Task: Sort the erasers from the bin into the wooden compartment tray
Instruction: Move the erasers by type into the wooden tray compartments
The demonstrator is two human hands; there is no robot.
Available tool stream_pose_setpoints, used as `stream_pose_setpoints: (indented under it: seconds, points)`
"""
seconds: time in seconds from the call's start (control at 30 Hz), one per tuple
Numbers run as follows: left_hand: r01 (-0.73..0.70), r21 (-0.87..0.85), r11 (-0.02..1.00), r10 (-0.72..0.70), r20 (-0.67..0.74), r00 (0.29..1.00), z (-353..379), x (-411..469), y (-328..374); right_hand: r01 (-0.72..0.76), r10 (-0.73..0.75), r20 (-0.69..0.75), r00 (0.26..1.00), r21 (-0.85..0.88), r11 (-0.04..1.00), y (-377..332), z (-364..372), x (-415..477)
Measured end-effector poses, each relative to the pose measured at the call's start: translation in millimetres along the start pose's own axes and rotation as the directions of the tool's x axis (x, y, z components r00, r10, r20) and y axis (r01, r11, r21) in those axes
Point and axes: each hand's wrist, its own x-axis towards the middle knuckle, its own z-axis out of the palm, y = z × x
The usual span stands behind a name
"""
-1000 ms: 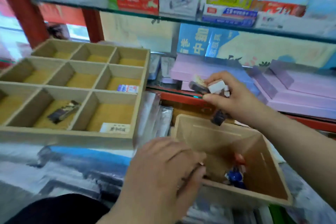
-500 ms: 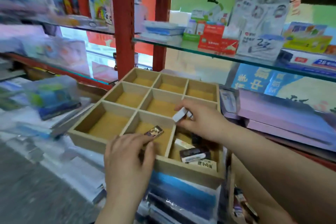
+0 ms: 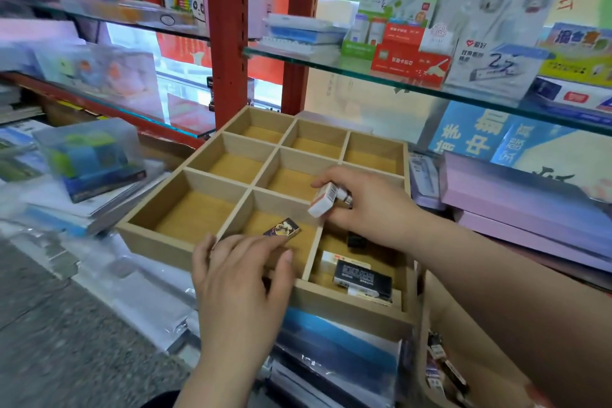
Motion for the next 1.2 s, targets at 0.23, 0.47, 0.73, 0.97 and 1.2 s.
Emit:
stream_pose_setpoints:
  seconds: [0.23,0.47,0.73,0.97,1.2]
  points:
    - [0.038,-0.081,0.996,-0.037,0.011,0.999,-4,2,-3,0.065,-0.063,0.078,0.995,-0.029,0.997,-9,6,11]
    - [0.070,-0.019,0.997,-0.070,0.027,0.997,-6,5,0,-0.038,0.032,0.070,0.997,0.092,0.995,-2,5,8]
    - [0.021,0.326,0.945,-0.158,0.401,0.902,-19,50,22,-0.264,0.270,0.044,0.962,0.399,0.878,17,-7,10]
    - [-0.236,0.257,0.937,-0.016,0.707,0.707,-12,77,13,-0.320,0.294,0.127,0.947,0.382,0.867,27,-10,2]
    - [-0.281,0.130,0.951,0.061,0.812,0.580,-17,85,4,-0.479,0.346,0.333,0.877,0.657,0.582,38,-24,3]
